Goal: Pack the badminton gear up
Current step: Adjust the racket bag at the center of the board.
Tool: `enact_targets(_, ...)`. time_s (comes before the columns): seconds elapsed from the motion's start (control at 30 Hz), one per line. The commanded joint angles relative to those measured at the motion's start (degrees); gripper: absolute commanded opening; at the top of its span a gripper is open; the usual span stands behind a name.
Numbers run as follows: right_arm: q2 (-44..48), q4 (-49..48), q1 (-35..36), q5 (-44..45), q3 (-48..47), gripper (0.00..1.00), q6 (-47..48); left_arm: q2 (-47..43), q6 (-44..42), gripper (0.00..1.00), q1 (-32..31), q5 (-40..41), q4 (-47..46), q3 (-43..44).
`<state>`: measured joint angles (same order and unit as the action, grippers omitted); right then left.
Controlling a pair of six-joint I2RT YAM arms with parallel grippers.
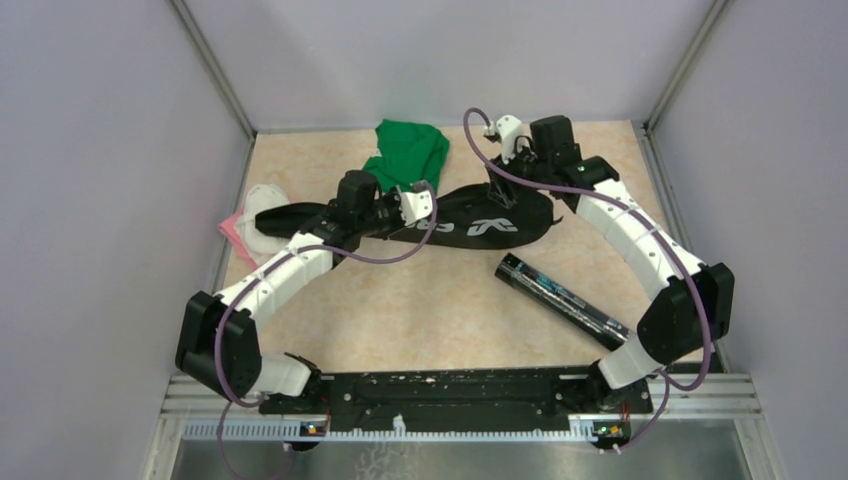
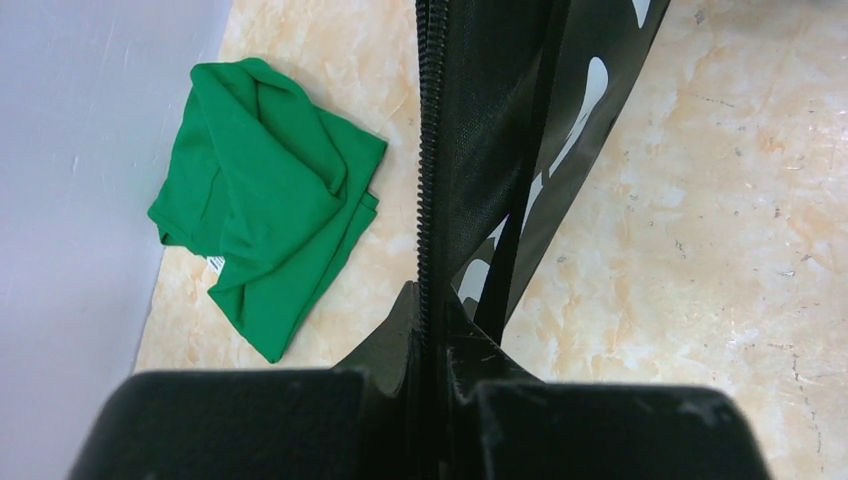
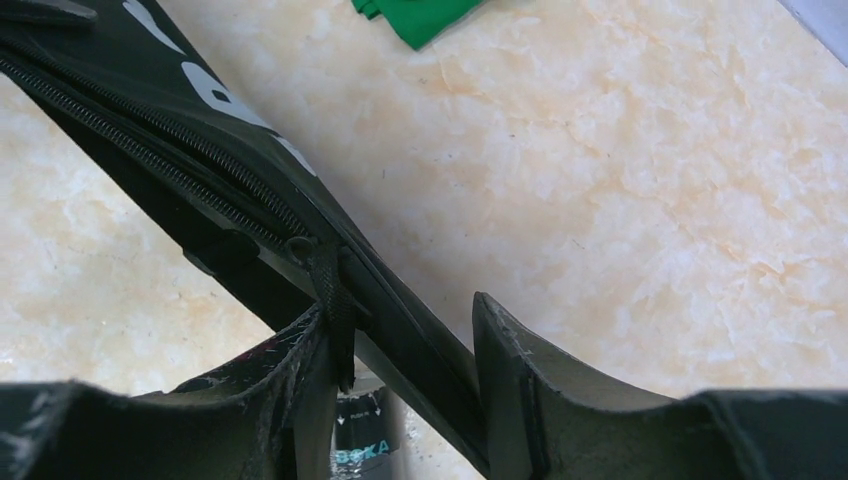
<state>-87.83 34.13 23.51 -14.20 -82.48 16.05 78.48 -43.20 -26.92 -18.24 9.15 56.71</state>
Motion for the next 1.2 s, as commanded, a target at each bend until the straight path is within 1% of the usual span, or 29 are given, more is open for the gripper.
enact_targets(0.0, 0.3, 1.2, -5.8, 4.8, -0.1, 0.43, 6.7, -3.4, -2.5, 0.0, 2.1, 4.5, 0.4, 0.1)
enact_targets(0.13, 0.2, 1.8, -6.7, -0.1, 0.6, 0.39, 11.4, -4.1, -5.6, 0.0, 2.1, 5.5, -0.1, -1.0)
enact_targets(0.33, -1.3, 4.0, -9.8, -8.7, -0.3, 0.32, 13.6, -3.7, -11.1, 0.0, 2.1, 6.8, -1.4, -2.9)
enact_targets(0.47, -2.2, 4.6, -11.3, -10.8, -0.7, 0.23, 13.8, -4.1, -13.5, 0.0, 2.1, 7.2, -2.3, -4.4)
enact_targets(0.57, -2.8, 4.7, -11.5, -11.2, -0.7, 0.19, 13.4, -4.1, -14.1, 0.0, 2.1, 5.7, -1.8, -4.8)
enact_targets(0.83, -3.5, 5.9, -11.6, -12.5, -4.4, 0.18, 9.6, -4.2, -16.4, 0.0, 2.0, -0.1, 2.3, -4.7)
enact_targets(1.17, -6.7, 10.7, -13.0, -14.2, -8.8, 0.17, 11.4, -4.4, -19.5, 0.0, 2.0, 1.9, 2.6, -5.5)
